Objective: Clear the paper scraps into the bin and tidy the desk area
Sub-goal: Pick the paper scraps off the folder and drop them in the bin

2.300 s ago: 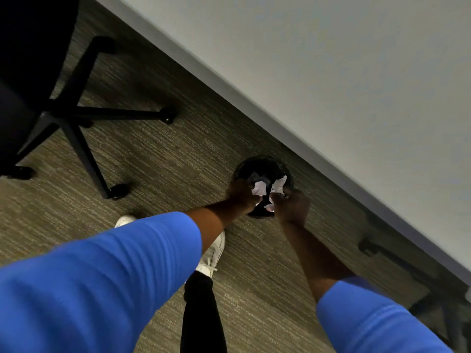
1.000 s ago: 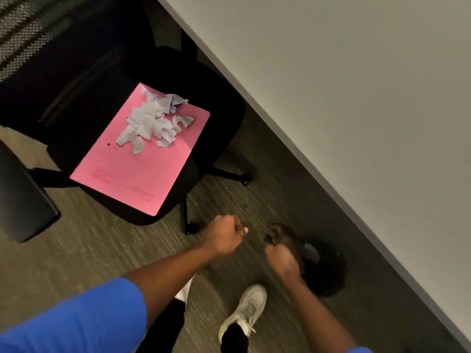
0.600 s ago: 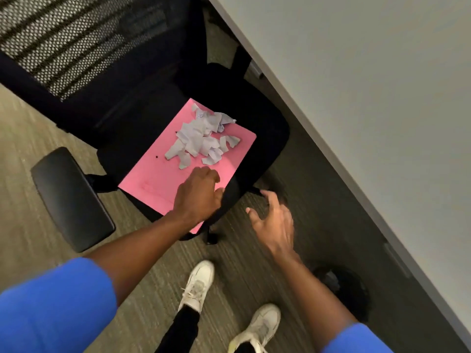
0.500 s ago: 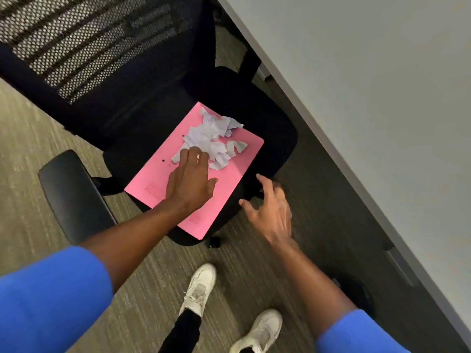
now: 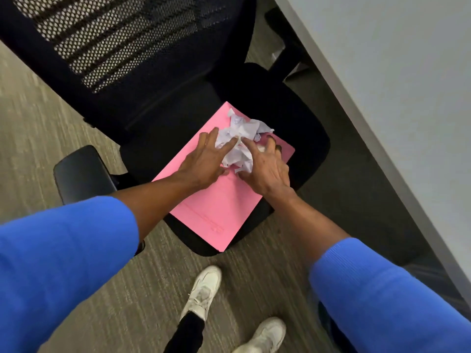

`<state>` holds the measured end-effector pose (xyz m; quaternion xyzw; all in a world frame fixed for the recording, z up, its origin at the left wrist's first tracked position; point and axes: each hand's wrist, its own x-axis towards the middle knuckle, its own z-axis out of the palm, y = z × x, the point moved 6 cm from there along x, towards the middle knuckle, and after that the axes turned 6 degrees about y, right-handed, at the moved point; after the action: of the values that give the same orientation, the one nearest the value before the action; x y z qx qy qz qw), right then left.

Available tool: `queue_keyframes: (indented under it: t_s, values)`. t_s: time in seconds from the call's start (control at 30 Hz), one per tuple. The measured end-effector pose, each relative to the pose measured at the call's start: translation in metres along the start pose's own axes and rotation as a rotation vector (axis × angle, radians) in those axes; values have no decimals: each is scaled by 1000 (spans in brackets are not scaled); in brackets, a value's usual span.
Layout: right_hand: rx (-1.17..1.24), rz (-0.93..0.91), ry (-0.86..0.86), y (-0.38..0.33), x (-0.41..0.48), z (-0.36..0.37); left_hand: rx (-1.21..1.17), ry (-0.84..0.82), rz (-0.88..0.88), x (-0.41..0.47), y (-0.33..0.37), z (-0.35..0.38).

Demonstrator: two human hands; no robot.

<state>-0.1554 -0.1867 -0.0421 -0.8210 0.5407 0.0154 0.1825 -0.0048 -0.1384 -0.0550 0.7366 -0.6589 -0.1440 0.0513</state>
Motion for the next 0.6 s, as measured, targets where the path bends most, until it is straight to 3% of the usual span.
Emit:
queue_keyframes:
  t_s: [0.27, 0.6]
  values:
    - [-40, -66, 11, -18, 9, 14, 13, 84, 48, -8, -15, 7]
    - [113, -94, 186, -17, -13, 23, -118, 184, -44, -16, -19, 2]
